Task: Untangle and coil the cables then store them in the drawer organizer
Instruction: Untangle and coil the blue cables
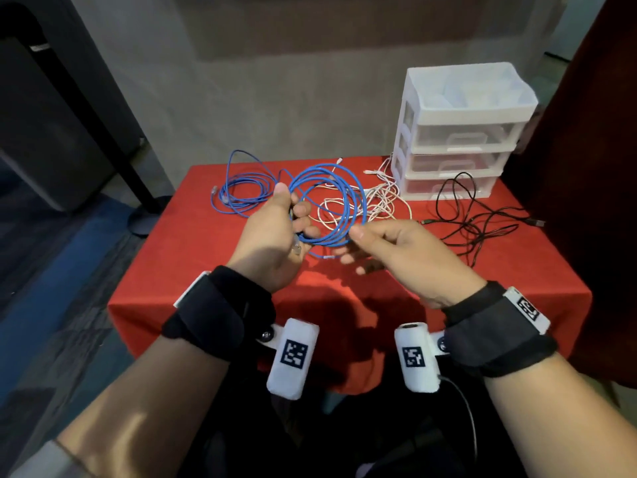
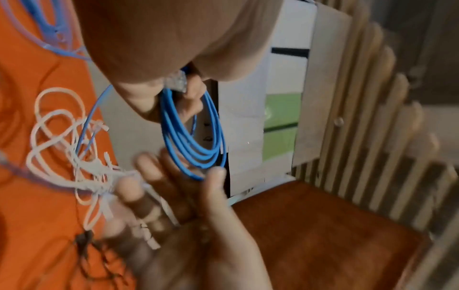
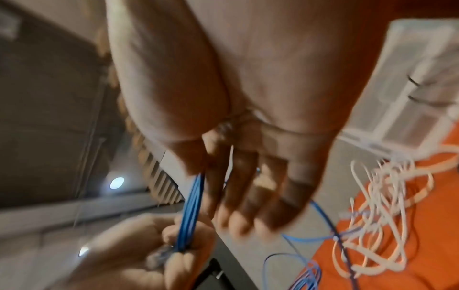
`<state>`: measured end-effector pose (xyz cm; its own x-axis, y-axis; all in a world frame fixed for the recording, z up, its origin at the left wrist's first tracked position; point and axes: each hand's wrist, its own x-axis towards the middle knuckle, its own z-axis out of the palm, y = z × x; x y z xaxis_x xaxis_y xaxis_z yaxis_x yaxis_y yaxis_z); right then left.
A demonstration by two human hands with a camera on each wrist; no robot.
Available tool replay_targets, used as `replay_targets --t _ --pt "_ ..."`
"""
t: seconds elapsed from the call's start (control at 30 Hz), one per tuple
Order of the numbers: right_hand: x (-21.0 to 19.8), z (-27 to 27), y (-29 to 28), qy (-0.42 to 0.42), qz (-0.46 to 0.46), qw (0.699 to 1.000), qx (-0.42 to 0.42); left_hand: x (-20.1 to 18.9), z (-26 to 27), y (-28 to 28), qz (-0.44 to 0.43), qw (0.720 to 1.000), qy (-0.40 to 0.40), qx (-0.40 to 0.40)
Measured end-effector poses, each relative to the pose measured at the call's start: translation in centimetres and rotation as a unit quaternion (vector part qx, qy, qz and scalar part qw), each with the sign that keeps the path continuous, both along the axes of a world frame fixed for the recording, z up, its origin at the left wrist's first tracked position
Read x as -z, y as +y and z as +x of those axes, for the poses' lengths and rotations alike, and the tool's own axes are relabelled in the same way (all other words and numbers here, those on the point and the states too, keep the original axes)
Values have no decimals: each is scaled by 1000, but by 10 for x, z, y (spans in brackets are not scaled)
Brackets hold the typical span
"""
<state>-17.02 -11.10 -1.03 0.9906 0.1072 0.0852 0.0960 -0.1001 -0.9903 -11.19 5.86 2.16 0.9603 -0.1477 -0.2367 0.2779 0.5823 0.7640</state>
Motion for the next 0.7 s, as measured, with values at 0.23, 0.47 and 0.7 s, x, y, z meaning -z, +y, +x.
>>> replay_targets --t 0.23,0.47,0.7 --pt "-16 14 -19 -143 -110 979 97 -6 -11 0 324 906 -267 62" --pt "-28 15 -23 -131 -203 967 82 3 -10 12 404 823 -377 129" --pt "-43 14 -26 -164 -203 951 168 4 -8 15 442 807 -357 162"
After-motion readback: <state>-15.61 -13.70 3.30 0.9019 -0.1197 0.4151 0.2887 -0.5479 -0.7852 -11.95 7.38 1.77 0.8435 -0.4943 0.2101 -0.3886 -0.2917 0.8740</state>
